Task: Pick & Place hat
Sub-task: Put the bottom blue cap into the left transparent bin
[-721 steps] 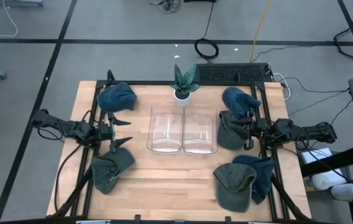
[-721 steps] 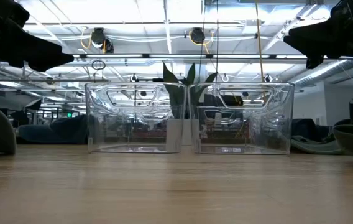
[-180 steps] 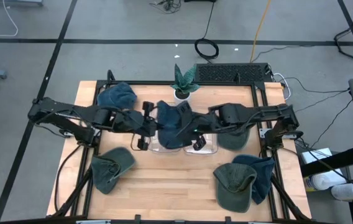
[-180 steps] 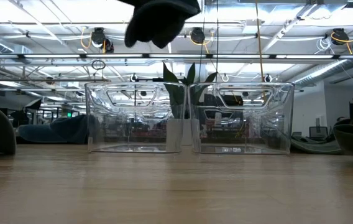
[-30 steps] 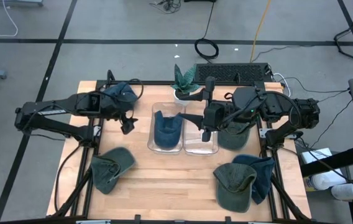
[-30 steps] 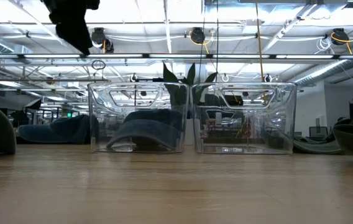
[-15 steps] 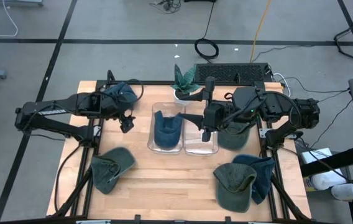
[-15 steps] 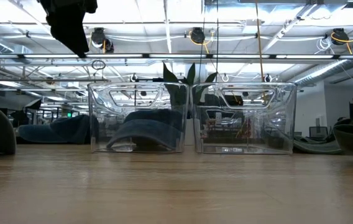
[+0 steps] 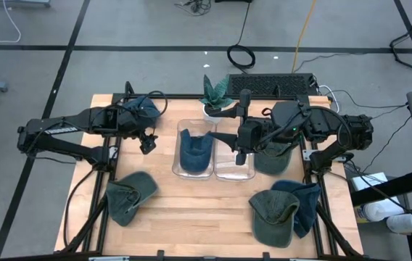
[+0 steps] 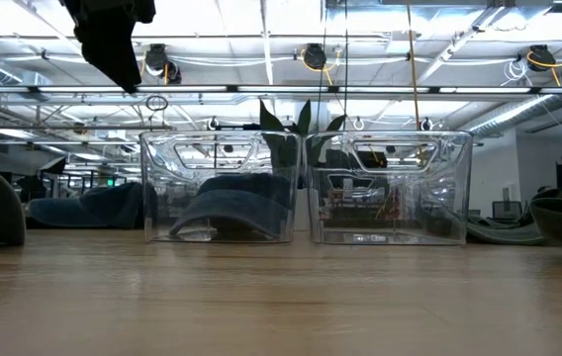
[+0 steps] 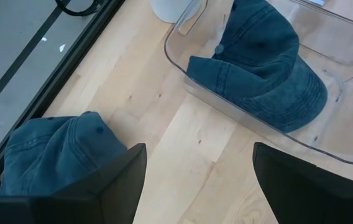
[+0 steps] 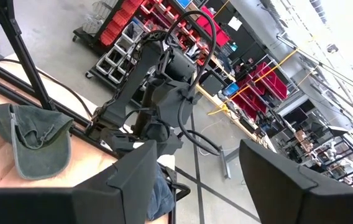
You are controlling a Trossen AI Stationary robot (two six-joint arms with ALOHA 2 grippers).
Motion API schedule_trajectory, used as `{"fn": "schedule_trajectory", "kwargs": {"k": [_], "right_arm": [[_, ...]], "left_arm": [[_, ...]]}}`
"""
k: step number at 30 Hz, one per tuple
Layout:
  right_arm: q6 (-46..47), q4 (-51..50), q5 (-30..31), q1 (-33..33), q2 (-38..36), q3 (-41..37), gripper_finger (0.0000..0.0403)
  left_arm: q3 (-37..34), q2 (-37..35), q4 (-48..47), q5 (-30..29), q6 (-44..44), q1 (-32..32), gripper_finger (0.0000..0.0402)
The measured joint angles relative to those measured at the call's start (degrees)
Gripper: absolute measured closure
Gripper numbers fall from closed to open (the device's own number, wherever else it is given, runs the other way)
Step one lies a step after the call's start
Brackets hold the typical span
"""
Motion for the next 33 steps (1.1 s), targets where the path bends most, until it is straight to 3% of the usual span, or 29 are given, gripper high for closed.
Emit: {"fn": "schedule_trajectory", "kwargs": {"k": [4, 11, 22, 26, 33], "right_arm": [[5.9, -4.6, 0.6, 0.0, 0.0, 0.0, 0.0183], [18.0, -24.0, 9.3, -0.3, 0.0, 0.0, 0.0183], [37.6, -49.2, 3.4, -0.6, 0.0, 0.0, 0.0183], [46.4, -57.9, -1.6, -0.6, 0.0, 0.0, 0.0183], [55.4, -58.4, -10.9, 0.0, -1.5, -4.4, 0.0183]], "left_arm": [[0.0, 0.0, 0.0, 0.0, 0.1, 0.0, 0.0107], [0.0, 0.0, 0.1, 0.5, 0.2, 0.0, 0.0107], [0.0, 0.0, 0.3, 2.6, 1.7, 0.0, 0.0107], [0.0, 0.0, 0.3, 2.7, 2.7, 0.0, 0.0107], [0.0, 0.0, 0.4, 4.0, 2.9, 0.0, 0.0107]]}}
